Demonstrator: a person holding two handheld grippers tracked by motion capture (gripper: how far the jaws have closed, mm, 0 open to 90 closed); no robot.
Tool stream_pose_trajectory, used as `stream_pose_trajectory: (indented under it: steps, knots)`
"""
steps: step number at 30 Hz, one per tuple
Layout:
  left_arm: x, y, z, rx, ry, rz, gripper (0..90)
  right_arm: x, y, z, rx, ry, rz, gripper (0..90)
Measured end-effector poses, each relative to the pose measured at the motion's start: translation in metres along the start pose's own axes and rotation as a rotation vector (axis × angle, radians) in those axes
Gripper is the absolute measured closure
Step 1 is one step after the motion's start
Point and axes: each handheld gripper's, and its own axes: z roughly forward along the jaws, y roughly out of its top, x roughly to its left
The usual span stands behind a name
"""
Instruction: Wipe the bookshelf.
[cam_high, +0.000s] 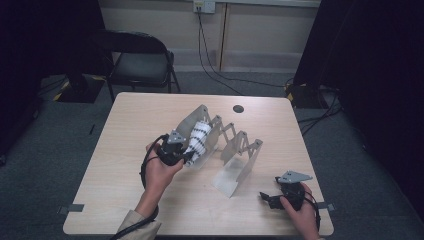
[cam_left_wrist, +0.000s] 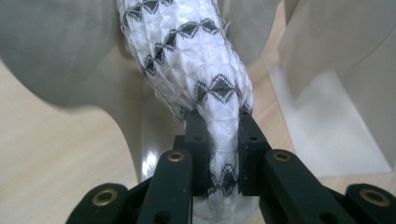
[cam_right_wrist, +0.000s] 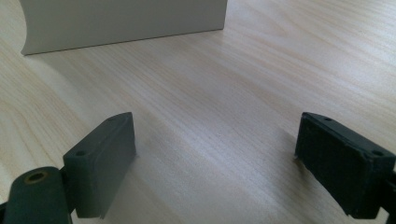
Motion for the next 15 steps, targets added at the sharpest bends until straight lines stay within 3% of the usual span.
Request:
stream_pose_trajectory:
  steps: [8,15]
  knots:
    - [-0.004,0.039,-0.015,-0.092,0.014,0.05,78.5,0.0,0.0,0.0,0.0,0.0,0.0,11.5]
    - [-0.006,0.04,0.008,-0.051,-0.01,0.051,78.5,0.0,0.0,0.0,0.0,0.001,0.0,11.5]
